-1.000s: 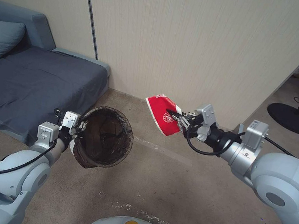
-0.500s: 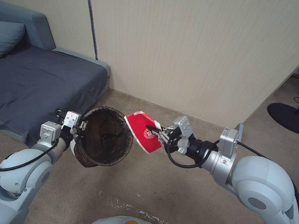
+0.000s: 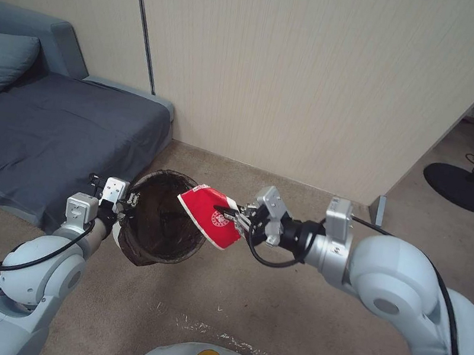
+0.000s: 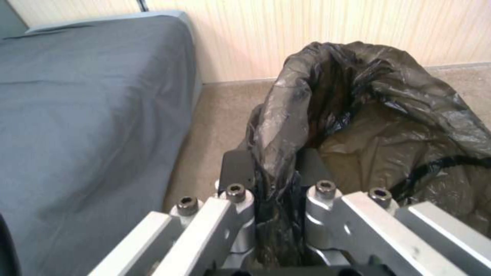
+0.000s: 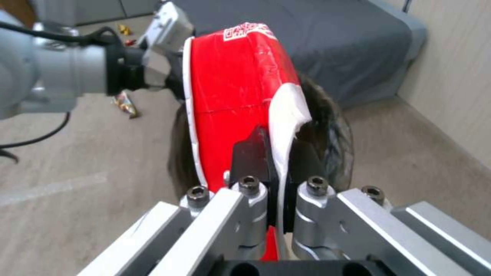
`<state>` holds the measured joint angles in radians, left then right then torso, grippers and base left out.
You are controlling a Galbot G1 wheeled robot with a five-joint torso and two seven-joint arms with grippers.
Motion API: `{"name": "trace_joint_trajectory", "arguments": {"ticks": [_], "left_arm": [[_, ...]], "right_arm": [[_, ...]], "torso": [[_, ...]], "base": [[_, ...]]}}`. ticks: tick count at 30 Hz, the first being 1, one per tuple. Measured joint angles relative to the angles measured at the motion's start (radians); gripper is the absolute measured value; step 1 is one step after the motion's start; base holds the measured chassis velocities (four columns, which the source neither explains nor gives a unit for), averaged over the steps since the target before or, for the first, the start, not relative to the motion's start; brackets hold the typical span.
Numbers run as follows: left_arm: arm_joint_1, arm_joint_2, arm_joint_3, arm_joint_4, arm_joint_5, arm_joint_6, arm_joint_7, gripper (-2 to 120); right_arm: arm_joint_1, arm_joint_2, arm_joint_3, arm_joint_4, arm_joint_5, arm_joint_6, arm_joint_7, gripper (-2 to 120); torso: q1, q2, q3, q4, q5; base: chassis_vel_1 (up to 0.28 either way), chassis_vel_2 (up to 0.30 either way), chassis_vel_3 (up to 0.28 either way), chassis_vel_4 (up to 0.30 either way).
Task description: Pick up the trash bin, then pick up the garbage from the floor and place it into the trash bin.
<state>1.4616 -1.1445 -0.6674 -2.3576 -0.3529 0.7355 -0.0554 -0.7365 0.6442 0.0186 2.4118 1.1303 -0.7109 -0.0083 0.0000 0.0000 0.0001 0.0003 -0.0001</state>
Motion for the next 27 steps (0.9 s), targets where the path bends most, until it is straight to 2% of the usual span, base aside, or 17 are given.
{"name": "trace_joint_trajectory", "arguments": {"ticks": [6, 9, 14, 27], "left_arm": [[0.000, 0.001, -0.005, -0.001, 0.000, 0.000, 0.000, 7], [0.004, 0.005, -0.015, -0.002, -0.003, 0.000, 0.003, 7], [0.001, 0.008, -0.013, -0.002, -0.005, 0.000, 0.003, 7], [0.002, 0.010, -0.016, 0.003, -0.006, 0.000, 0.006, 7]], "right_arm": [[0.049, 0.021, -0.055, -0.049, -0.014, -0.002, -0.001, 0], [0.010, 0.030, -0.063, -0.104, -0.083, 0.001, -0.035, 0], [-0.005, 0.040, -0.076, -0.145, -0.108, 0.009, -0.044, 0], [0.145, 0.171, -0.280, -0.295, -0.141, 0.006, -0.036, 0]], "torso": [[0.000, 0.000, 0.000, 0.0000, -0.0001], [0.000, 0.000, 0.000, -0.0003, 0.0000], [0.000, 0.000, 0.000, -0.0008, 0.0000], [0.000, 0.000, 0.000, -0.0001, 0.0000]], "base": [[0.000, 0.000, 0.000, 0.000], [0.000, 0.000, 0.000, 0.000], [0.000, 0.000, 0.000, 0.000], [0.000, 0.000, 0.000, 0.000]]}}
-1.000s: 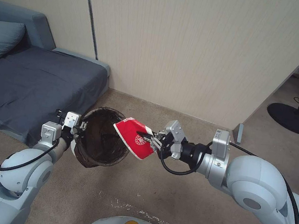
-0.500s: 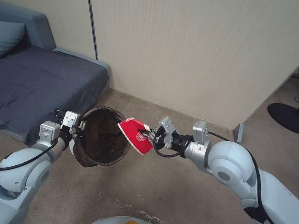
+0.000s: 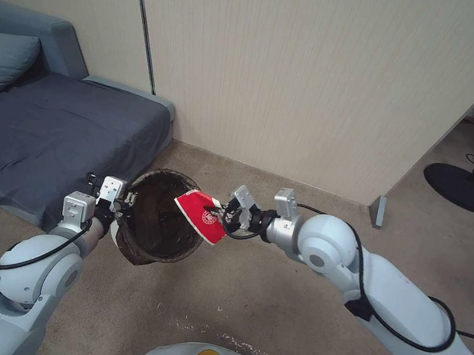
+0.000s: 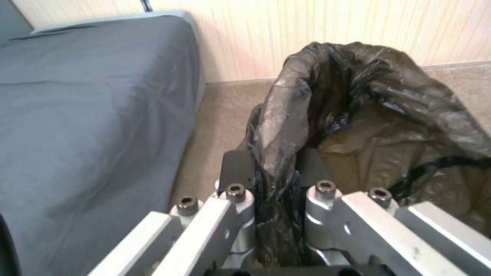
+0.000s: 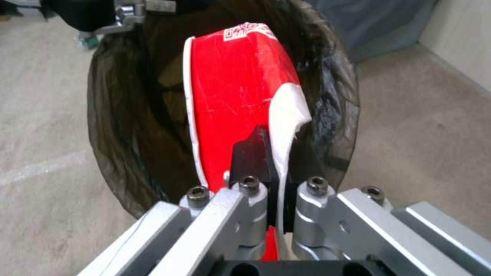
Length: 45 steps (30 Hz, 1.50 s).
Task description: Pick up the trash bin, then pick up the garbage from the floor and place it into the trash bin.
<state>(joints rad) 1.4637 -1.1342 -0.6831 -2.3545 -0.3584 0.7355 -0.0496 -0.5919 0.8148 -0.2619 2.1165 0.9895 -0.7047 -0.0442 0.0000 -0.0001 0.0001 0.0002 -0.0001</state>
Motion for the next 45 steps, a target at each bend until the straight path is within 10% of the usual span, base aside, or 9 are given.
{"name": "trace_joint_trajectory", "arguments": {"ticks": [45], "left_arm": [[0.002, -0.022, 0.005, 0.015, 0.010, 0.000, 0.008, 7]], "right_arm": [[0.233, 0.157, -0.220, -0.280, 0.006, -0.021, 0.027, 0]], "torso": [[0.000, 0.000, 0.000, -0.0002, 0.0000]], "base": [[0.000, 0.000, 0.000, 0.000]]}}
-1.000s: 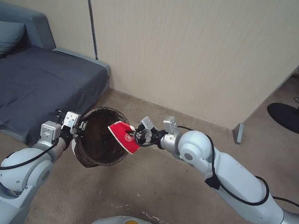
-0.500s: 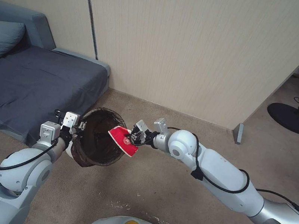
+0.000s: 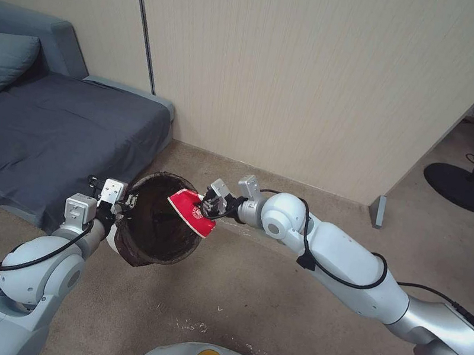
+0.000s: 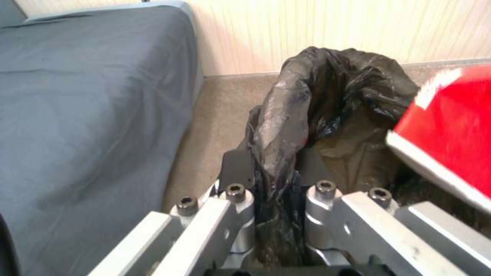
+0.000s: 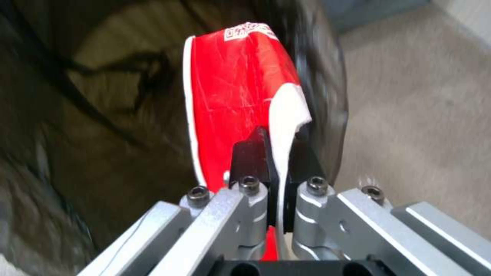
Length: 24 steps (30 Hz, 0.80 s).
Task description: Pick up the trash bin, then pick up the garbage from the floor and place it into the trash bin.
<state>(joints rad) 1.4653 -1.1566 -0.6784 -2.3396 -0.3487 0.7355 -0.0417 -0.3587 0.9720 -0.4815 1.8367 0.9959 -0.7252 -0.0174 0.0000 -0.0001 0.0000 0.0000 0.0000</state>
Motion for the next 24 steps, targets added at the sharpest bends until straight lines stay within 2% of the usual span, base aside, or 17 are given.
{"name": "trace_joint_trajectory", "arguments": {"ticks": [10, 19, 24], "left_arm": [[-0.002, -0.002, 0.004, 0.006, 0.001, 0.000, 0.001, 7], [-0.002, 0.005, -0.004, 0.005, -0.003, 0.000, 0.001, 7], [-0.003, 0.005, -0.002, 0.006, -0.003, 0.000, 0.001, 7]], "right_arm": [[0.108, 0.045, -0.061, -0.019, 0.055, -0.006, 0.032, 0], [0.088, 0.118, -0.097, -0.065, 0.058, -0.007, 0.051, 0], [0.077, 0.128, -0.104, -0.078, 0.050, -0.006, 0.053, 0]], "torso": [[0.000, 0.000, 0.000, 0.0000, -0.0001], [0.000, 0.000, 0.000, 0.0000, 0.0000], [0.000, 0.000, 0.000, -0.0002, 0.0000]], "base": [[0.000, 0.000, 0.000, 0.000], [0.000, 0.000, 0.000, 0.000], [0.000, 0.000, 0.000, 0.000]]}}
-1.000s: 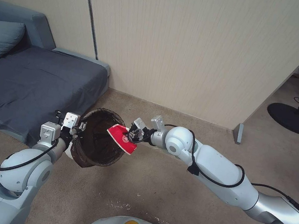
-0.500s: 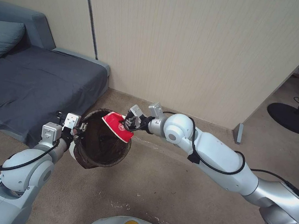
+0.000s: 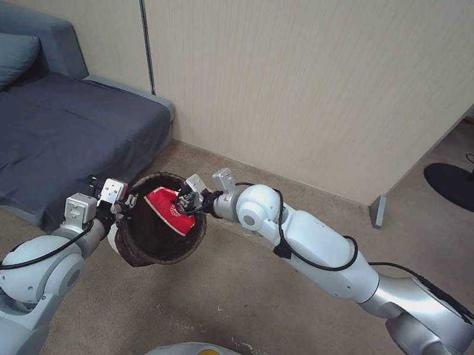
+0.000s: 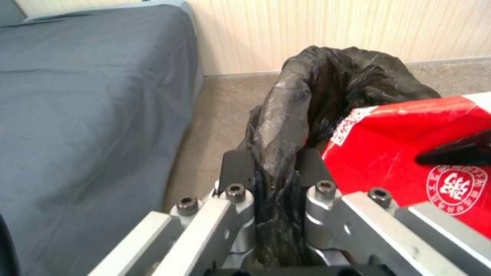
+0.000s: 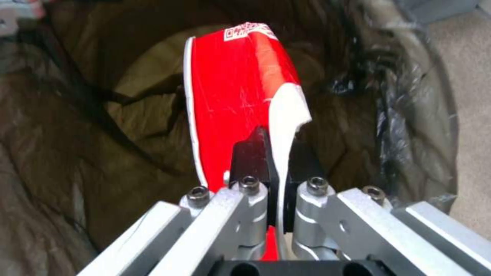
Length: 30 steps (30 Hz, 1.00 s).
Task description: Pick up the trash bin, then pick up the garbage from the floor and place it into the trash bin.
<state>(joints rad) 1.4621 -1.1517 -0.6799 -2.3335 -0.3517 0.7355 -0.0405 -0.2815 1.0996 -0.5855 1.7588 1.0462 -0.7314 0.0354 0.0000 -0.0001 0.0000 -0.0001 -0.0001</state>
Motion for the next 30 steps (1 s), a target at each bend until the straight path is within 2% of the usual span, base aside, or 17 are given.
{"name": "trace_joint_trajectory", "arguments": {"ticks": [5, 8, 9, 11, 12, 14, 15, 17, 18, 20, 21, 24, 25, 30], "left_arm": [[0.000, 0.000, 0.000, 0.002, -0.001, 0.000, 0.000, 7], [0.000, 0.001, -0.004, 0.002, -0.002, 0.000, 0.000, 7], [0.000, 0.001, -0.004, 0.002, -0.002, 0.000, 0.000, 7], [0.000, 0.002, -0.005, 0.002, -0.002, 0.000, 0.000, 7], [0.000, 0.002, -0.005, 0.002, -0.002, 0.000, 0.000, 7], [-0.001, 0.001, -0.007, 0.002, -0.003, 0.000, 0.000, 7], [-0.001, 0.001, -0.007, 0.002, -0.003, 0.000, 0.000, 7], [0.000, 0.000, -0.009, 0.002, -0.003, 0.000, 0.000, 7], [0.000, 0.000, -0.009, 0.002, -0.003, 0.000, 0.000, 7], [0.002, -0.003, -0.010, 0.001, -0.003, 0.000, 0.001, 7], [0.002, -0.003, -0.010, 0.001, -0.003, 0.000, 0.001, 7], [0.003, -0.004, -0.011, 0.000, -0.003, 0.000, 0.001, 7], [0.003, -0.004, -0.011, 0.000, -0.003, 0.000, 0.001, 7], [0.006, -0.003, -0.017, -0.006, -0.004, 0.000, 0.001, 7]], "right_arm": [[-0.001, 0.005, -0.003, -0.005, -0.005, -0.003, -0.001, 4], [-0.003, 0.015, -0.004, -0.008, -0.006, -0.004, 0.002, 20], [-0.003, 0.015, -0.004, -0.008, -0.006, -0.004, 0.002, 20], [-0.002, 0.021, -0.004, -0.011, -0.007, -0.004, 0.005, 29], [-0.002, 0.021, -0.004, -0.011, -0.007, -0.004, 0.005, 29], [-0.002, 0.021, -0.003, -0.012, -0.008, -0.004, 0.008, 41], [-0.002, 0.021, -0.003, -0.012, -0.008, -0.004, 0.008, 41], [-0.001, 0.011, 0.000, -0.010, -0.008, -0.004, 0.009, 52], [-0.001, 0.011, 0.000, -0.010, -0.008, -0.004, 0.009, 52], [-0.001, -0.002, 0.004, -0.003, -0.008, -0.004, 0.010, 63], [-0.001, -0.002, 0.004, -0.003, -0.008, -0.004, 0.010, 63], [-0.002, -0.013, 0.015, 0.007, -0.008, -0.004, 0.012, 78], [-0.002, -0.013, 0.015, 0.007, -0.008, -0.004, 0.012, 78], [-0.012, -0.068, 0.078, 0.078, 0.001, -0.004, 0.021, 97]], "torso": [[0.000, 0.000, 0.000, 0.0000, 0.0000], [0.000, 0.000, 0.000, 0.0000, 0.0001], [0.000, 0.000, 0.000, 0.0000, 0.0001], [0.000, 0.000, 0.000, 0.0002, 0.0001], [0.000, 0.000, 0.000, 0.0002, 0.0001], [0.000, 0.000, 0.000, 0.0002, 0.0000], [0.000, 0.000, 0.000, 0.0002, 0.0000], [0.000, 0.000, 0.000, 0.0001, 0.0001], [0.000, 0.000, 0.000, 0.0001, 0.0001], [0.000, 0.000, 0.000, 0.0000, 0.0001], [0.000, 0.000, 0.000, 0.0000, 0.0001], [0.000, 0.000, 0.000, 0.0002, 0.0001], [0.000, 0.000, 0.000, 0.0002, 0.0001], [0.000, 0.000, 0.000, 0.0004, 0.0002]], "base": [[0.000, 0.000, 0.000, 0.000], [0.000, 0.000, 0.000, 0.000], [0.000, 0.000, 0.000, 0.000], [0.000, 0.000, 0.000, 0.000], [0.000, 0.000, 0.000, 0.000], [0.000, 0.000, 0.000, 0.000], [0.000, 0.000, 0.000, 0.000], [0.000, 0.000, 0.000, 0.000], [0.000, 0.000, 0.000, 0.000], [0.000, 0.000, 0.000, 0.000], [0.000, 0.000, 0.000, 0.000], [0.000, 0.000, 0.000, 0.000], [0.000, 0.000, 0.000, 0.000], [0.000, 0.000, 0.000, 0.000]]}}
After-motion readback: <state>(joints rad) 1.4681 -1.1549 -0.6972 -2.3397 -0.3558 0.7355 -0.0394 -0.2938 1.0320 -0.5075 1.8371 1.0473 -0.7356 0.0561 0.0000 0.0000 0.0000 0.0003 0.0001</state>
